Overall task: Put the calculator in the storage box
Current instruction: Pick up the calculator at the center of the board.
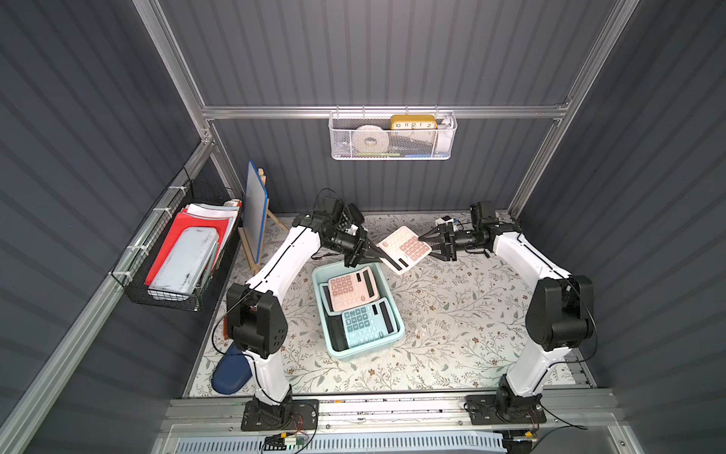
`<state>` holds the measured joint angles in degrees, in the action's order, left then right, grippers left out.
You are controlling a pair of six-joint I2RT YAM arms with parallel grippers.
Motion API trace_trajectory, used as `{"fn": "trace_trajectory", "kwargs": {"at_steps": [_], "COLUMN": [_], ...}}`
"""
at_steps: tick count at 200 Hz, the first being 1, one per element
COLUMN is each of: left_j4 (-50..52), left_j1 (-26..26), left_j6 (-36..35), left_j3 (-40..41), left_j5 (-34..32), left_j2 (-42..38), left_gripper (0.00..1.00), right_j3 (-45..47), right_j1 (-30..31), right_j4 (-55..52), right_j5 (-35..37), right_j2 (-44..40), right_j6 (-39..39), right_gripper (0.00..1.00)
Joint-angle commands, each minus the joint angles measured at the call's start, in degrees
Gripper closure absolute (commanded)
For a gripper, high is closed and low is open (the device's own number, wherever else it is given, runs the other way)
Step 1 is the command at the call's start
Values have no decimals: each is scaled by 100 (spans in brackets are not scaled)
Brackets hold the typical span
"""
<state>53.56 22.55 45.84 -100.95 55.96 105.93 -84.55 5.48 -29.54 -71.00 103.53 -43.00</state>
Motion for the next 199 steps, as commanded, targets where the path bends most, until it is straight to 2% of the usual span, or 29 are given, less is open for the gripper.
{"fn": "trace_trajectory", "kwargs": {"at_steps": [1,47,67,89,98,107,120,134,172,199], "left_j4": [-126,-94,3,249,307,334,352,444,520,330], "left_j1": [31,31,27,17,6,-3,-36,-98,-412,-714], "left_j6": [19,12,-40,-249,-277,-284,-258,-243,-79,99], "left_j3": [53,42,-43,-273,-365,-443,-553,-713,-772,-336], "left_j5": [250,256,223,70,-32,-142,-373,-770,-1788,-2232], "left_j2": [30,41,51,84,91,95,75,11,-399,-896], "left_gripper": [100,100,100,70,49,32,16,2,1,1], "right_j3": [31,0,-1,68,116,189,340,551,983,1239], "right_j1": [41,177,206,218,223,226,235,257,502,818], "right_j4": [87,115,148,168,193,255,538,892,1530,1757], "right_j5": [-220,-291,-268,-192,-124,-54,95,273,934,1465], "right_j2": [-25,-39,-115,-238,-299,-384,-531,-722,-1221,-1500], "right_j6": [29,64,64,47,29,-29,-207,-486,-989,-1161], "right_gripper": [52,65,79,92,95,98,100,100,100,100]}}
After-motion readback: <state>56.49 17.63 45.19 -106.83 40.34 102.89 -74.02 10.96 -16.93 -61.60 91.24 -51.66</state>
